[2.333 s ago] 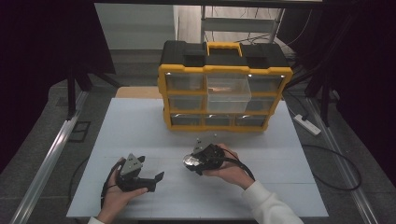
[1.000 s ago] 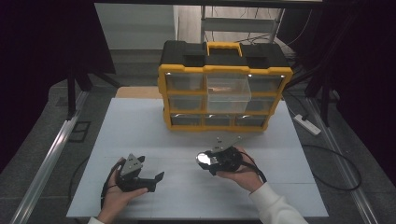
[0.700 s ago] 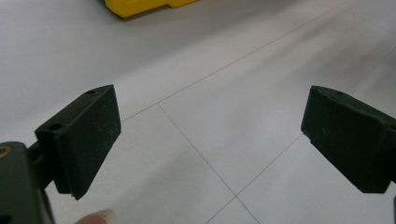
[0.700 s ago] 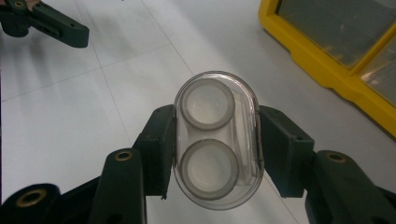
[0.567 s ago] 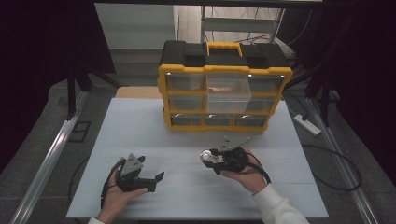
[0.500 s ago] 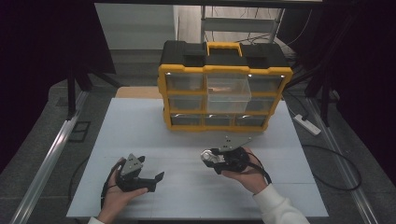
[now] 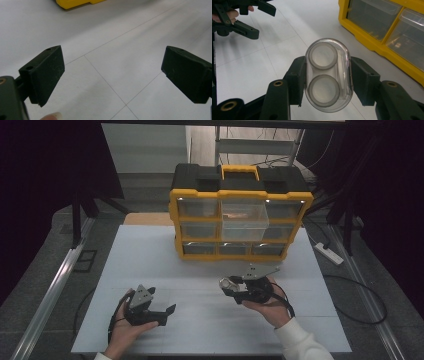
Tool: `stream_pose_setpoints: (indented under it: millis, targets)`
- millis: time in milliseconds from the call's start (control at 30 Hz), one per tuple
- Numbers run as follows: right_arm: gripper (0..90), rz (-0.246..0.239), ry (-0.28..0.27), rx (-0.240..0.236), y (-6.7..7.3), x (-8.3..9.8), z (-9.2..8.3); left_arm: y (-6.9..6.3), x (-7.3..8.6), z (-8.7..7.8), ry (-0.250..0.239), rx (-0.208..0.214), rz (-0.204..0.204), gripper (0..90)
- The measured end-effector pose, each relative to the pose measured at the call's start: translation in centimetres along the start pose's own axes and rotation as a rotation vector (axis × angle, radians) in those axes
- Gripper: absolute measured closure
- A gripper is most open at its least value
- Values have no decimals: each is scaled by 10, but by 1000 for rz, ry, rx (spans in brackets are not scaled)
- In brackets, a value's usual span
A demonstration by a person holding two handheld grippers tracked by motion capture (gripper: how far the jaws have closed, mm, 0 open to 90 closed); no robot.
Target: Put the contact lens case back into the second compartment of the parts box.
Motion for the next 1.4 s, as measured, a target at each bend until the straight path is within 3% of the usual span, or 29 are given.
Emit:
stream_pose_setpoints:
  millis: [367,1200,1400]
  targets:
    - [488,7,-78,10,0,-17,-15,-1,0,1,1,3,0,56]
    - [488,13,-143,36,-3,-36,-36,-1,0,1,-1,1,-1,57]
    - [488,50,-165,25,-1,-42,-41,-1,0,1,1,2,-2,56]
Point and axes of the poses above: each handheld gripper's, and its own axes: z roughly forward along the jaws, x roughly out of its underside, y roughly to its left, the point moved 10 cm from there along z, roughly forward along the jaws
